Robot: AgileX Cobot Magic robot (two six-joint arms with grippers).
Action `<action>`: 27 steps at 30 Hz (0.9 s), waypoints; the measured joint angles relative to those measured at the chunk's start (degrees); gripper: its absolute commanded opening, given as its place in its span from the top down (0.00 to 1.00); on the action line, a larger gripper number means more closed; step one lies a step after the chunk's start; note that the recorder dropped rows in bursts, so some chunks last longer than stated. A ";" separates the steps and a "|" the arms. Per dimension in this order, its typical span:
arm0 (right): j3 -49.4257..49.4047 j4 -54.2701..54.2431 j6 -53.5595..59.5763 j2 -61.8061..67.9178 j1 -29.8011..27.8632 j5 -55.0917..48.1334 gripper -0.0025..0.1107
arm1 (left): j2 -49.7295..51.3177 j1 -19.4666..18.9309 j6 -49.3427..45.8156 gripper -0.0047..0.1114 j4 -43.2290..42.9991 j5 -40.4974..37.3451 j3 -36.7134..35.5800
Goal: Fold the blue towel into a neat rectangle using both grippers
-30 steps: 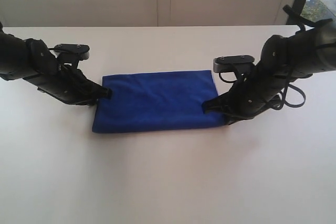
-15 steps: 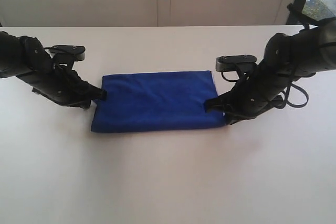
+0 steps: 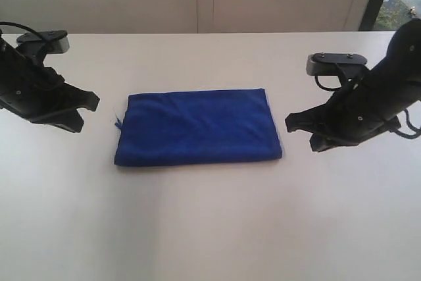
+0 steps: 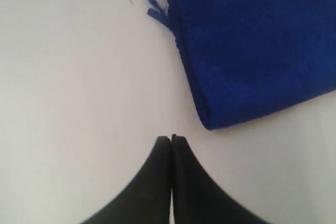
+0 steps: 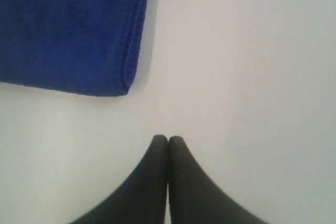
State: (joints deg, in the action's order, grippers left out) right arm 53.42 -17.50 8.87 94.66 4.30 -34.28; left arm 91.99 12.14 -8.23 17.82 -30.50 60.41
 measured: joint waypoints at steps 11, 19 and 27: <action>-8.04 0.51 -1.33 -23.47 -7.41 -2.21 0.98 | -19.26 0.00 1.35 0.96 -3.77 -5.59 -3.38; -12.36 2.76 -1.44 -45.11 -8.61 -3.35 0.98 | -32.18 0.00 1.75 0.96 -3.86 -7.05 -3.38; -15.72 2.87 -1.44 -69.57 -8.61 -9.90 0.98 | -51.31 0.00 1.89 0.96 -3.91 -10.68 -6.00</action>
State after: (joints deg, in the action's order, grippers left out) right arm 37.70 -14.63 7.43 25.09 -4.32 -44.18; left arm 40.68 12.14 -6.34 13.91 -41.19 54.41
